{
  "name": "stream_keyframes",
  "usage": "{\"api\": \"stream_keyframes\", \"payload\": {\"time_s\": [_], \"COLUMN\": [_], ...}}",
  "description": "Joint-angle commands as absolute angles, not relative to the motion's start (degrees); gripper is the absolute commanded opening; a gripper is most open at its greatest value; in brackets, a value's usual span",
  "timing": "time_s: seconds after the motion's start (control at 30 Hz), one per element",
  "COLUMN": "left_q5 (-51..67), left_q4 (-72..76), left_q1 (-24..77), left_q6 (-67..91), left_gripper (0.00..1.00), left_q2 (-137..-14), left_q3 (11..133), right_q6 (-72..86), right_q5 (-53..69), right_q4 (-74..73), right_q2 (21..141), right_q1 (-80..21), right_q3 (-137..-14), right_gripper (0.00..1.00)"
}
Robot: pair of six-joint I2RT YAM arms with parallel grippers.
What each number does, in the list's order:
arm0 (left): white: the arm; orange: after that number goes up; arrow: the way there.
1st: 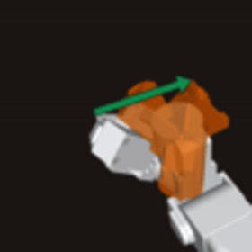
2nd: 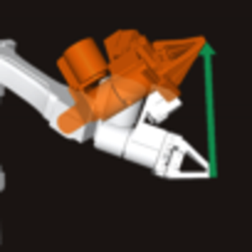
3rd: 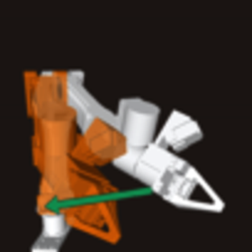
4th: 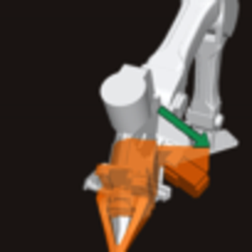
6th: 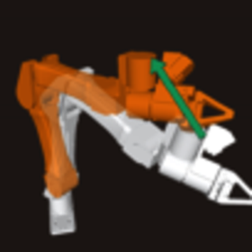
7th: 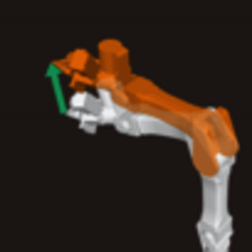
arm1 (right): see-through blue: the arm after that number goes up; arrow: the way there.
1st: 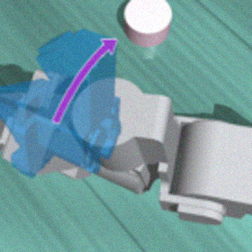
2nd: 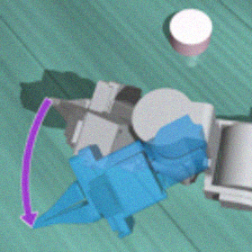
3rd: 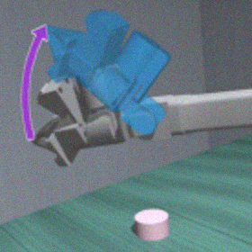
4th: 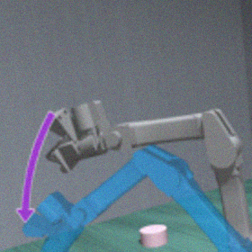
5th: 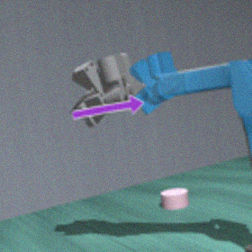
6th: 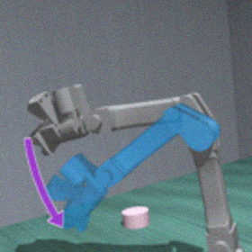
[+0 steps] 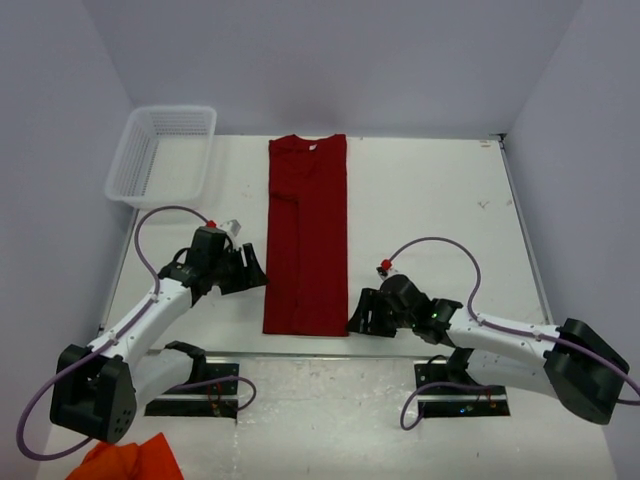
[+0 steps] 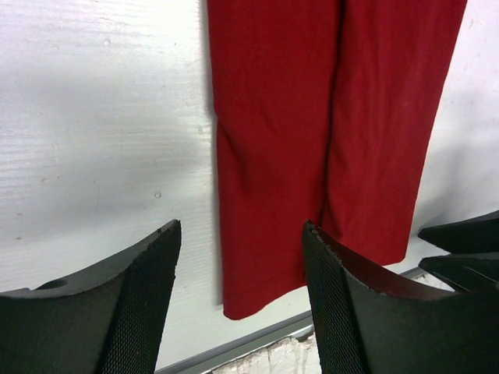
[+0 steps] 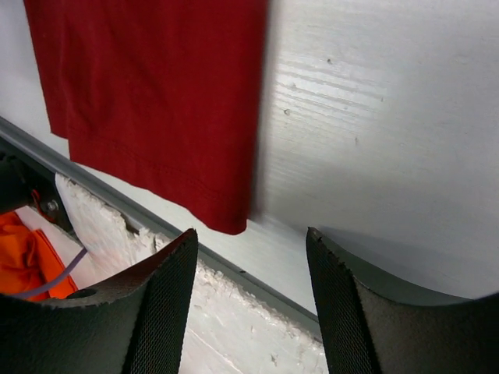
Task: Fold and stack the t-shirts
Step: Grab the bottom of the folded rectangular tshirt with both arms
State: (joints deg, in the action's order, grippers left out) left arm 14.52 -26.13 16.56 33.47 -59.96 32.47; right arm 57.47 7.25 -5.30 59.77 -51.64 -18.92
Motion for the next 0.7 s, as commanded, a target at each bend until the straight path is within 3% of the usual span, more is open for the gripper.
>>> {"api": "stream_keyframes", "payload": {"time_s": [0.0, 0.33, 0.67], "left_q5": [15.46, 16.70, 12.92], "left_q4": [-26.90, -26.89, -31.20], "left_q1": [16.35, 16.35, 16.35], "left_q6": [35.60, 35.24, 36.83], "left_gripper": [0.64, 0.65, 0.65], "left_q2": [-58.80, -59.41, -57.66], "left_q3": [34.54, 34.54, 35.86], "right_q6": [61.87, 66.35, 68.91], "right_q5": [7.91, 7.39, 1.32], "right_q4": [0.08, 6.68, 2.55], "right_q2": [61.43, 70.92, 68.82], "right_q1": [-51.59, -55.98, -59.59], "right_q3": [-17.76, -18.19, -19.34], "right_gripper": [0.59, 0.56, 0.51]}}
